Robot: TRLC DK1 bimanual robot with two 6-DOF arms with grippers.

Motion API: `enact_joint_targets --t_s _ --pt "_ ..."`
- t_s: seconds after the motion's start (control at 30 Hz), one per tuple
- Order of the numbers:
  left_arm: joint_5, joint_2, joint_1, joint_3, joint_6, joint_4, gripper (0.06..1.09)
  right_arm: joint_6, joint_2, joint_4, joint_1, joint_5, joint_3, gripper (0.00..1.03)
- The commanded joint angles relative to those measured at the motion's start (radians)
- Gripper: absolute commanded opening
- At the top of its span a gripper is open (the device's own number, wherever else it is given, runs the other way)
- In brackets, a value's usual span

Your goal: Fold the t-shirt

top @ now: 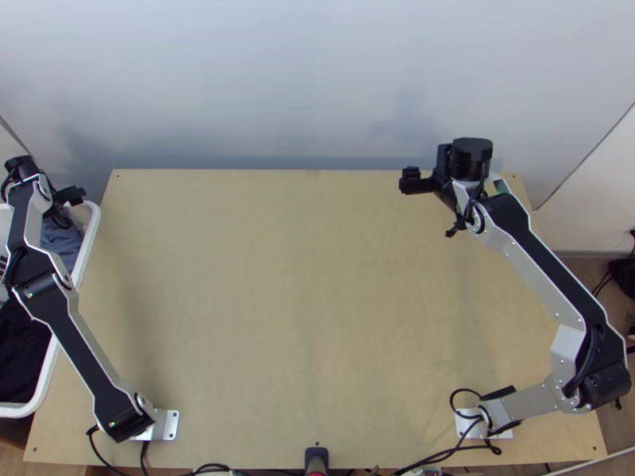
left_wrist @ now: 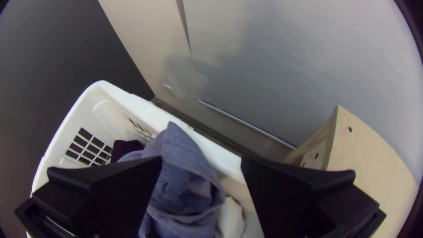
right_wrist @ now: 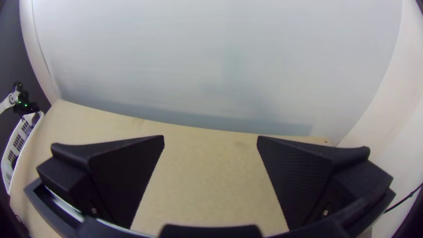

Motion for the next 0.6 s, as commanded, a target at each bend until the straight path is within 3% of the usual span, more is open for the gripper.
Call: enact_joint_targets --t_s 0.0,0.07,0.33,0.57 --pt "-0.008 0.016 0.005 -0.002 -0.007 -0.034 0.59 -0.016 -0.002 -0.001 -0.014 0.011 -0.017 0.98" --pt "-0.006 0.010 0.008 -0.002 -0.007 -0.036 0.08 -0.017 -0.002 0.000 -0.021 0.013 -0.026 0.98" --pt "0.017 -0.017 0.045 -0.021 -0.045 -0.054 0.10 -0.019 -0.001 0.012 -0.035 0.016 -0.043 0.98" --pt "0.037 -0.182 0.037 -0.024 -0.074 -0.107 0.10 -0.017 0.006 0.022 -0.033 0.016 -0.046 0.98"
